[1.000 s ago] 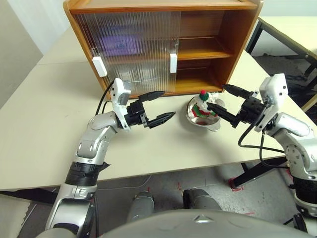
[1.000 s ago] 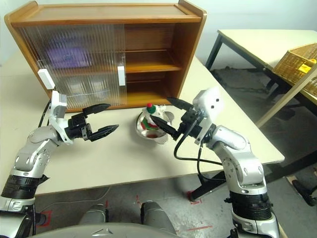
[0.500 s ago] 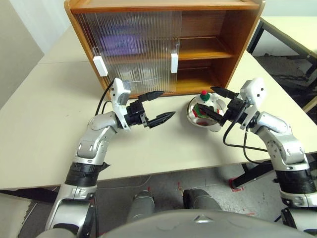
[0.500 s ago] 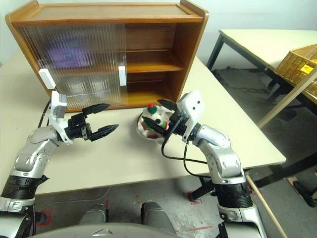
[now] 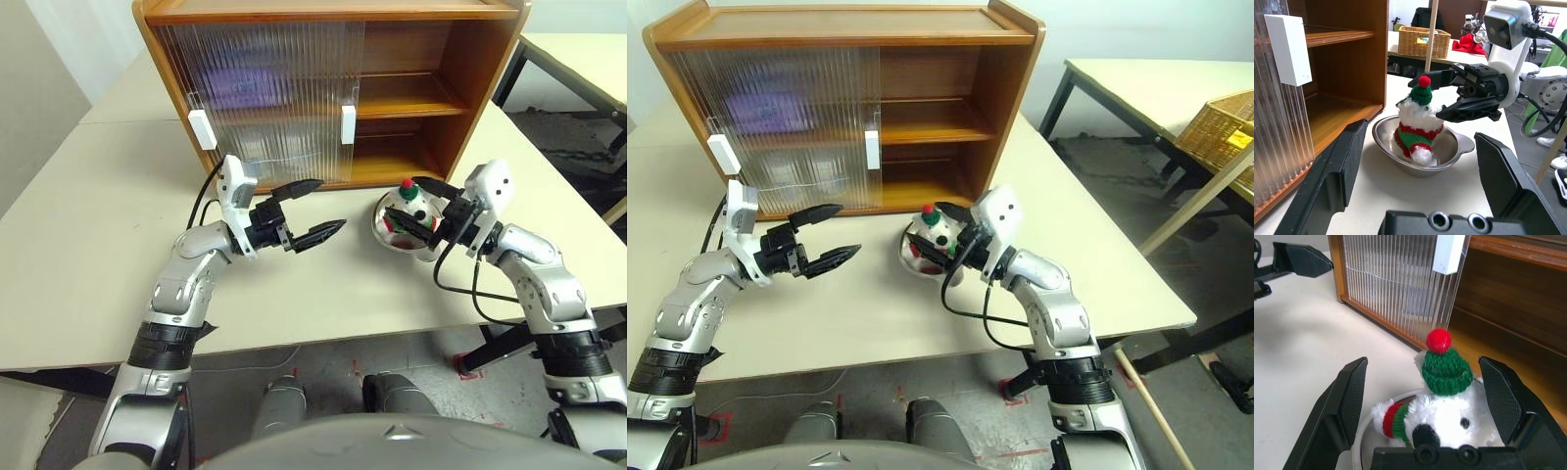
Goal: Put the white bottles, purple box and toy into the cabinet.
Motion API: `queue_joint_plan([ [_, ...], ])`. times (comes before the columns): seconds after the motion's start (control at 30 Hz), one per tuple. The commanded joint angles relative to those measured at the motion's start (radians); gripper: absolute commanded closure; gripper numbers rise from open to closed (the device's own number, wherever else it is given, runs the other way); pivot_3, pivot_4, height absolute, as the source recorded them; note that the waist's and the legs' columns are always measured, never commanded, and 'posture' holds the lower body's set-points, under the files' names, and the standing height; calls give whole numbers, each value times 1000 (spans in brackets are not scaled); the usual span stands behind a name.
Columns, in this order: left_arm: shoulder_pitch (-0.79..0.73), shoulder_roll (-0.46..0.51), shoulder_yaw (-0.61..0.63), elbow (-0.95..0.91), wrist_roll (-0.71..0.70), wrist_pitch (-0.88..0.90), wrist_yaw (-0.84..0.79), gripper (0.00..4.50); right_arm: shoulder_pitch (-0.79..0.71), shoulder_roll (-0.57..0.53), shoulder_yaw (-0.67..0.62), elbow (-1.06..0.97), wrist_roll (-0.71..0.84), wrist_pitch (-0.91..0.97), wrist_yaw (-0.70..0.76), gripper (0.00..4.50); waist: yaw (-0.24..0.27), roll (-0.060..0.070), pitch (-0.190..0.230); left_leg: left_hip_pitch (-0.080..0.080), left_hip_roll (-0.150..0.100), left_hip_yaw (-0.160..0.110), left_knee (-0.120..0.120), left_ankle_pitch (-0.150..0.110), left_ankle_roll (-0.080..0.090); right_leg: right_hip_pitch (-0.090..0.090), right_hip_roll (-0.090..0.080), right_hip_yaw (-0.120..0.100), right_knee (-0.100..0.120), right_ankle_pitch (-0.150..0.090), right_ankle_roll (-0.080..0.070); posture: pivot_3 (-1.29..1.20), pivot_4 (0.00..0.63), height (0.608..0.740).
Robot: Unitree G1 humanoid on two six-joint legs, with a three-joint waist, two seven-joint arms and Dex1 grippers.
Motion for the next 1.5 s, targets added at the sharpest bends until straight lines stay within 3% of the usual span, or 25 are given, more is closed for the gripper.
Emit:
queue_joint_plan([
  [0.03,2,8,5,-16,-1,7,1,0,1,0,5,11,-11,-11,8,33,0,0,0,0,0,0,0,0,0,0,0,0,0,0,0,79,75,740],
  [0.07,2,8,5,-16,-1,8,1,0,-1,0,4,13,-11,-13,7,33,0,0,0,0,0,0,0,0,0,0,0,0,0,0,0,78,76,740],
  [0.17,-1,9,5,-16,-2,9,1,0,-6,0,1,18,-10,-13,6,986,0,0,0,0,0,0,0,0,-1,0,0,0,0,0,0,79,76,740],
  [0.47,-9,10,5,-10,-2,10,3,0,-16,5,-1,33,-11,-23,-1,4433,0,0,0,0,0,-1,0,-1,-2,0,0,0,-1,0,0,77,73,740],
  [0.8,-13,6,2,-2,1,6,3,0,-99,-23,-34,14,9,9,-11,4473,-1,0,0,0,0,-1,-1,-1,-2,-1,0,1,-1,0,0,70,71,740],
  [1.17,-11,-1,-4,4,6,-3,-1,0,-294,-94,-106,-15,91,180,-22,4473,-1,0,0,-1,0,0,-1,-1,-2,-1,0,0,-1,0,0,66,66,740],
  [1.5,-2,-5,-9,1,15,-11,-3,0,-511,-99,-156,178,97,241,-56,4473,-1,0,0,-1,0,0,-1,-1,-2,-2,0,0,-1,0,0,73,62,740],
])
